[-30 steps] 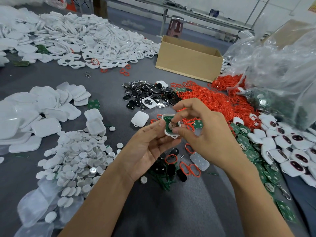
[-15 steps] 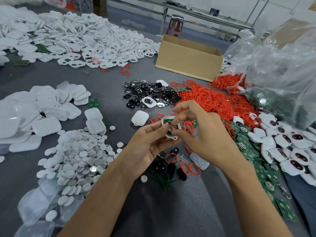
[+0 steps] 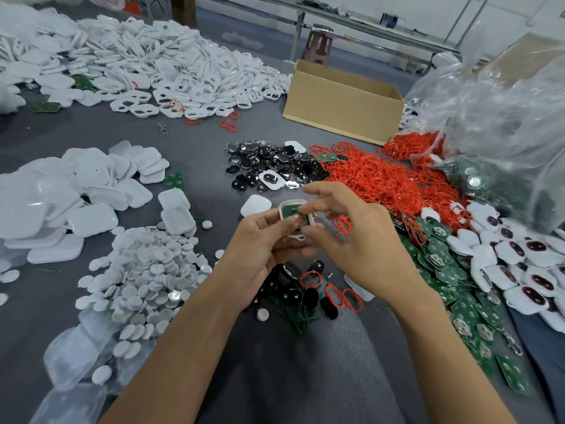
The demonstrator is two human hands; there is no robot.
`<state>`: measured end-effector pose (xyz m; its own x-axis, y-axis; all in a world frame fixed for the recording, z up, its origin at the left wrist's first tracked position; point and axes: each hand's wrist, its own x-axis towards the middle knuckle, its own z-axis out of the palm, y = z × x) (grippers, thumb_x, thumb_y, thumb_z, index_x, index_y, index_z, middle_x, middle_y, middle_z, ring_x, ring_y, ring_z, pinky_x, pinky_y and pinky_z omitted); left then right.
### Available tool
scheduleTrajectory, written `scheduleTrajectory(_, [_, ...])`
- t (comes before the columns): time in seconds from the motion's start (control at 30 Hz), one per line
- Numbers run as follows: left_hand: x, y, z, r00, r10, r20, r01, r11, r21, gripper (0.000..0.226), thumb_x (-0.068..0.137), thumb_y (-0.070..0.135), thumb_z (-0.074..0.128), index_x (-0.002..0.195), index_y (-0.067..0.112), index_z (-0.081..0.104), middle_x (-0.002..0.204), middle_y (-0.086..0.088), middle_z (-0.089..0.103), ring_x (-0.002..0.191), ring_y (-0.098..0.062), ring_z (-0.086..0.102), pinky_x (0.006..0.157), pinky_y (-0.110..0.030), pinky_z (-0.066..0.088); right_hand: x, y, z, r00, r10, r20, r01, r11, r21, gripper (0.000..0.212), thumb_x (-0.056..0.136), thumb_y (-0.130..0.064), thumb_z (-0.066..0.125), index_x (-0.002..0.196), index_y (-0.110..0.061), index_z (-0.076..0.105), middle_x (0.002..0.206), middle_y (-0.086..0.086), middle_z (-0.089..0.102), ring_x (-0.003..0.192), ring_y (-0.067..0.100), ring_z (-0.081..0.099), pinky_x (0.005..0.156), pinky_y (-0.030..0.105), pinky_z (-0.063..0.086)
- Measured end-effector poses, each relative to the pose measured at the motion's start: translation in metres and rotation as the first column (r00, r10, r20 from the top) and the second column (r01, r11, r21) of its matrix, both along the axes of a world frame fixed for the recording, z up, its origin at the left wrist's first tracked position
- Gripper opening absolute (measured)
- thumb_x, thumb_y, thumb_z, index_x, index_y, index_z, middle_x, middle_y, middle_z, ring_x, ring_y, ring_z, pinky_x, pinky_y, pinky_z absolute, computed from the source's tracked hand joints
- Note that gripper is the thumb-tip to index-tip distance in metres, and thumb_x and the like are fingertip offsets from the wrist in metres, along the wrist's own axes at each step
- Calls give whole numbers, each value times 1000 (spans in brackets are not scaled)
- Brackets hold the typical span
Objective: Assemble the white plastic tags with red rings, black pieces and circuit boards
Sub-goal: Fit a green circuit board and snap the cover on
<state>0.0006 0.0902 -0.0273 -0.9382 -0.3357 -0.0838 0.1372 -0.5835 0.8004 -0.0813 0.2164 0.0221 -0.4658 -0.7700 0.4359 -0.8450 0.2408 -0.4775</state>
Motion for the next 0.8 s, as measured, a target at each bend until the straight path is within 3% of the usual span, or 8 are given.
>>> scheduleTrajectory(0.1, [1, -7, 2, 993, 119, 24, -119, 993, -2, 14, 97, 3, 51, 98, 1, 65, 83, -13, 76, 71, -18, 74, 60, -24, 59, -7, 3, 1, 998, -54, -18, 53, 995, -80, 33, 83, 1, 65, 112, -16, 65, 97, -11, 68, 91, -2, 61, 84, 10, 45])
scheduleTrajectory(0.2, [2, -11, 2, 975, 217, 52, -218, 976, -3, 14, 98, 3, 49, 97, 2, 64, 83, -14, 75, 72, -19, 74, 60, -23, 59, -16, 8, 0, 990, -136, -22, 135, 990, -28, 29, 84, 7, 61, 99, -15, 72, 89, -12, 67, 86, -2, 58, 77, 3, 41])
scheduleTrajectory(0.4, [0, -2, -1, 980, 172, 104, -160, 980, -115, 13, 99, 4, 50, 102, -1, 62, 78, -12, 73, 66, -18, 72, 61, -25, 60, -10, 1, -10, 997, -74, 38, 75, 997, -25, 24, 82, -4, 70, 103, -16, 73, 92, -9, 69, 83, 2, 61, 75, 9, 46])
scheduleTrajectory(0.57, [0, 3, -2, 994, 40, 105, -20, 983, -185, 16, 99, 5, 50, 107, 5, 64, 81, -11, 68, 65, -16, 70, 65, -28, 61, -5, -5, -19, 994, -40, -98, 43, 999, 27, 22, 76, -7, 77, 98, -11, 75, 107, 5, 71, 101, 23, 66, 91, 36, 52])
scheduleTrajectory(0.7, [0, 2, -1, 993, 3, 119, 16, 987, -163, 19, 101, 10, 47, 102, 8, 65, 73, -4, 70, 63, -16, 71, 64, -28, 61, -7, -3, -18, 988, -22, -152, 32, 997, 64, 17, 78, -14, 73, 94, -12, 76, 104, 4, 72, 99, 22, 67, 89, 31, 49])
scheduleTrajectory(0.8, [0, 1, 1, 991, -32, 128, 47, 992, -114, 25, 103, 12, 42, 94, 8, 64, 68, -4, 71, 60, -17, 71, 65, -29, 62, -8, -2, -16, 988, -7, -152, 20, 996, 82, 15, 81, -15, 69, 96, -13, 74, 101, 2, 72, 98, 22, 67, 84, 39, 53])
